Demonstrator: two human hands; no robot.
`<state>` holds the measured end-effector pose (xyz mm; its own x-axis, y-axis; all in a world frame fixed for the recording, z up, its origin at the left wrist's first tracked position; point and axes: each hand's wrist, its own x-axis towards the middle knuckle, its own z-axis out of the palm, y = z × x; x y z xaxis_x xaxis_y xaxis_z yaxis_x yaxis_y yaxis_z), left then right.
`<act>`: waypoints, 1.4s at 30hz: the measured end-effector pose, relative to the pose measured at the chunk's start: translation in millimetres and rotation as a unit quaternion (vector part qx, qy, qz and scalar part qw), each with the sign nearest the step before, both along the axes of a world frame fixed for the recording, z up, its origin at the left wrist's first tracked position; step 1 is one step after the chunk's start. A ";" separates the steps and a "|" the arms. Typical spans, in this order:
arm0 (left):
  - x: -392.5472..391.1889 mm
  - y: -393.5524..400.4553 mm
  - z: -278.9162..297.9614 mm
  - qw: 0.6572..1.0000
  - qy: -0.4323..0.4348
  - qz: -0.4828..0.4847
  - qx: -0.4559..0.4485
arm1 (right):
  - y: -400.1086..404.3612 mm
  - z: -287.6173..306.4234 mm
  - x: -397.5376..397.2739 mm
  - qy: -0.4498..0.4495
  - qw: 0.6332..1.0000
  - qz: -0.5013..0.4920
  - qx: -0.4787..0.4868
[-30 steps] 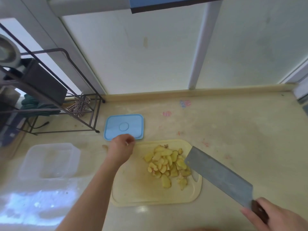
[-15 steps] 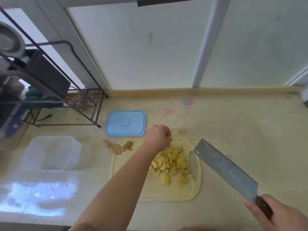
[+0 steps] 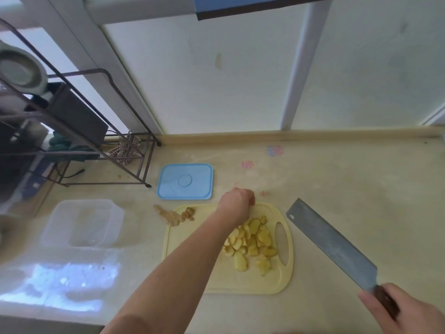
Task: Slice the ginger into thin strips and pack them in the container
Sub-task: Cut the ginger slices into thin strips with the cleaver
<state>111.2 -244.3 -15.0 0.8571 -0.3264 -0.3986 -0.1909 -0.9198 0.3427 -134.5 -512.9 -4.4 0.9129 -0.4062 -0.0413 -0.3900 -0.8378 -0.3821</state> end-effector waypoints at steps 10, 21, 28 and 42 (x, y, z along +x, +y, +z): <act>2.3 80.4 -1.3 0.968 -0.106 0.200 -0.112 | 6.2 6.4 2.9 0.012 1.000 0.003 0.014; -17.3 50.2 -2.2 0.982 -0.130 0.082 -0.112 | 7.5 29.0 6.5 0.056 0.998 0.003 0.035; -23.4 -34.3 -2.4 0.996 -0.050 -0.011 0.077 | 6.9 37.7 5.4 0.078 0.995 -0.019 0.054; 9.2 96.9 24.6 0.961 -0.088 0.261 -0.008 | 13.5 42.9 2.8 0.104 0.993 -0.010 0.060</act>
<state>120.4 -147.4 9.6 0.9595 0.1607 -0.2314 0.2383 -0.9010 0.3625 -131.6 -499.3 38.4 0.8714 -0.4051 -0.2767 -0.4869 -0.7827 -0.3877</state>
